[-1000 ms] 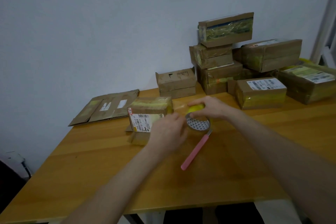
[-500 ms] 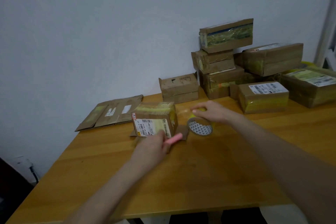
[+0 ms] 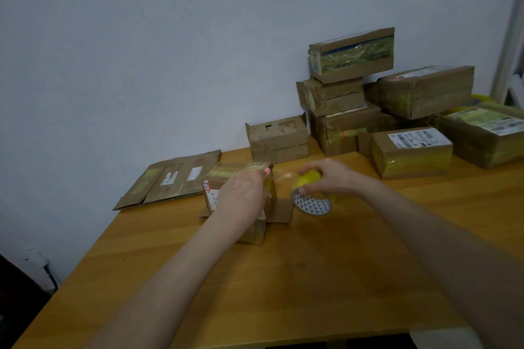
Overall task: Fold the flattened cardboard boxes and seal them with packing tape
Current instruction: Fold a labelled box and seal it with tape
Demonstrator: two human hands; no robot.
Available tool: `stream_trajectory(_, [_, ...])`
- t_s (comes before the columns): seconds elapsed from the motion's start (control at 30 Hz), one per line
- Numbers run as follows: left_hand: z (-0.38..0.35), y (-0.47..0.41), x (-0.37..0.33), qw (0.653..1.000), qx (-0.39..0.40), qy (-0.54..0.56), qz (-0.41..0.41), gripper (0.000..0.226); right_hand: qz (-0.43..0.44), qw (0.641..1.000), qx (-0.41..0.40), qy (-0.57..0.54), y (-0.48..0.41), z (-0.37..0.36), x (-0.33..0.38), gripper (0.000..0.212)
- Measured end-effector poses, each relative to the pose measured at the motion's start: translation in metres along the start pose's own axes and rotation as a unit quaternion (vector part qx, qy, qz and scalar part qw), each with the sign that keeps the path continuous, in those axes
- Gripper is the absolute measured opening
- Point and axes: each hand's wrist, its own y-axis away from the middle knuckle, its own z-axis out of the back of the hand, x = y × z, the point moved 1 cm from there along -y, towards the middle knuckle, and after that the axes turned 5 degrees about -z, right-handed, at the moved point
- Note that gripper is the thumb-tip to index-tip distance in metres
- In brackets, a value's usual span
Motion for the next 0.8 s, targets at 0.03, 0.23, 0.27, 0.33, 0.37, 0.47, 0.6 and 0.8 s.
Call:
stream_trajectory(0.03, [-0.001,0.000,-0.001,1.000,0.006,-0.004,-0.003,0.036,-0.001,1.000,-0.002,0.002,0.000,0.000,0.000,0.051])
stream_trajectory(0.23, [-0.003,0.001,-0.004,0.999,0.028,-0.025,0.002,0.034,-0.009,1.000,-0.017,0.024,-0.005,-0.005,0.007,0.050])
stream_trajectory(0.27, [-0.003,0.002,-0.004,0.999,0.027,-0.035,0.003,0.033,-0.009,1.000,-0.019,0.022,-0.005,-0.006,0.008,0.051])
stream_trajectory(0.33, [-0.002,0.003,-0.004,0.998,0.026,-0.050,0.008,0.032,-0.008,1.000,-0.020,0.021,-0.006,-0.007,0.010,0.052])
stream_trajectory(0.37, [-0.001,0.003,-0.004,0.998,0.025,-0.055,0.010,0.032,-0.006,1.000,-0.020,0.022,-0.005,-0.008,0.011,0.052])
stream_trajectory(0.47, [0.000,0.003,-0.005,0.997,0.024,-0.066,0.010,0.033,-0.007,0.999,-0.024,0.026,-0.003,-0.007,0.012,0.057])
stream_trajectory(0.6, [-0.001,0.008,-0.004,0.998,0.029,-0.057,0.013,0.036,-0.015,0.999,-0.020,0.046,0.002,-0.003,0.012,0.067])
stream_trajectory(0.8, [0.000,0.017,0.000,0.999,0.035,-0.013,0.019,0.046,-0.034,0.997,-0.058,0.028,0.006,0.002,0.011,0.061])
